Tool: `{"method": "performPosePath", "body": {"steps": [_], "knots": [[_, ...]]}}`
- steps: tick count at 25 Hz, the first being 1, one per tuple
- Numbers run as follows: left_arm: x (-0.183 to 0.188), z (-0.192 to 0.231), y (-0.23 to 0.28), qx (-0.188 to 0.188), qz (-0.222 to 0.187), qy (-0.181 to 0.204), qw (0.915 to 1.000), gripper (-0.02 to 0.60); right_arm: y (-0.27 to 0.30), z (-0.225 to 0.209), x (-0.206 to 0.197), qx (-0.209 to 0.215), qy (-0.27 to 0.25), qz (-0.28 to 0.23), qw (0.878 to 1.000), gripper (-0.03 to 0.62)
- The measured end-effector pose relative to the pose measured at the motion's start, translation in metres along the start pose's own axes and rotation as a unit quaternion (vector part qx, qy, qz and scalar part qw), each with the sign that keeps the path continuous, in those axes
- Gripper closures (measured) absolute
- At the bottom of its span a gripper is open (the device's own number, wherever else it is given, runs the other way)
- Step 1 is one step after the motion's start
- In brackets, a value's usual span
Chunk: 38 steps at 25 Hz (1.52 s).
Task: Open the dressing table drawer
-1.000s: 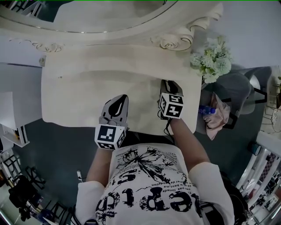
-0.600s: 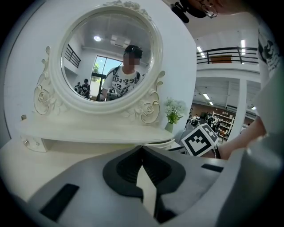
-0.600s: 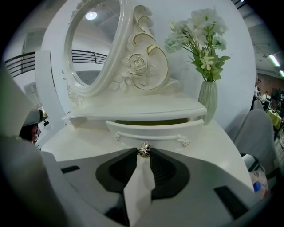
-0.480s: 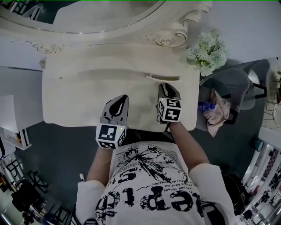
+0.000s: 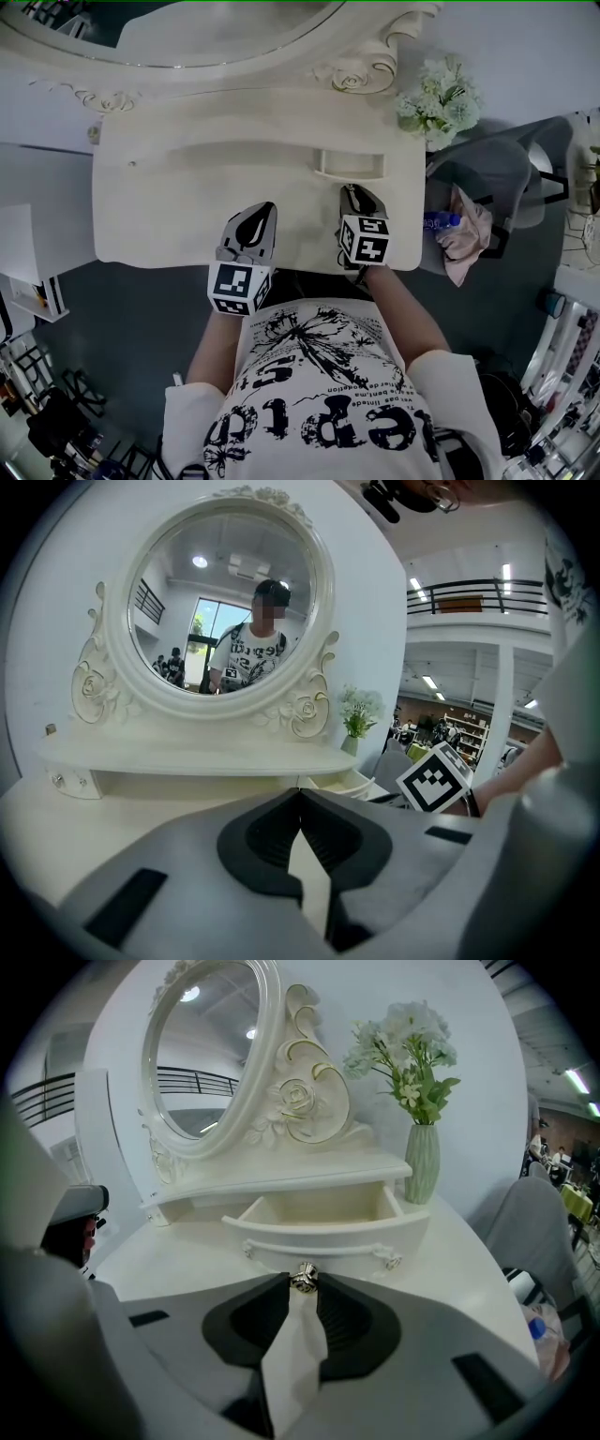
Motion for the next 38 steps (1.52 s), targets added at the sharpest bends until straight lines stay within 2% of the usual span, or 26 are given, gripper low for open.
{"method": "performPosePath", "body": {"steps": [9,13,15,18,22,25,27,34,38], "knots": [[0.000,0.004,-0.017,-0.002,-0.002,0.007,1.0000,0.563,-0.011,0.005,-0.011,-0.003,0.013,-0.004,1.000,0.491],[-0.001,0.008,-0.028,-0.003,-0.004,0.010,0.9999,0.563,-0.018,0.009,-0.011,-0.005,0.017,0.004,1.000,0.419],[0.000,0.011,-0.035,-0.002,-0.003,0.010,0.9999,0.562,-0.029,0.016,-0.009,-0.023,0.006,-0.004,1.000,0.416],[0.007,0.016,-0.048,-0.002,-0.008,0.013,0.9999,0.563,-0.055,0.034,0.004,-0.042,-0.036,-0.039,0.998,0.416],[0.023,0.024,-0.069,-0.002,-0.025,0.025,0.9994,0.563,-0.083,0.068,0.029,-0.019,-0.078,-0.091,0.993,0.426],[0.037,0.030,-0.085,-0.001,-0.039,0.034,0.9987,0.563,-0.102,0.088,0.046,-0.003,-0.068,-0.132,0.989,0.512],[0.046,0.035,-0.096,0.000,-0.049,0.040,0.9980,0.563,-0.114,0.102,0.057,0.006,-0.066,-0.163,0.984,0.542],[0.082,0.056,-0.130,0.015,-0.088,0.065,0.9939,0.563,-0.149,0.147,0.094,0.041,-0.098,-0.269,0.957,0.571],[0.105,0.060,-0.147,0.020,-0.112,0.084,0.9899,0.563,-0.166,0.165,0.110,0.064,-0.118,-0.310,0.941,0.577]]}}
Point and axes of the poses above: the fingertips, and each gripper's own axes: y forward along the fingers, z to its left, x out of its top, the point moved 10 cm from there along -y, backward along the fingers, and after that the axes turned 5 degrees about -z, right-handed, at the moved point
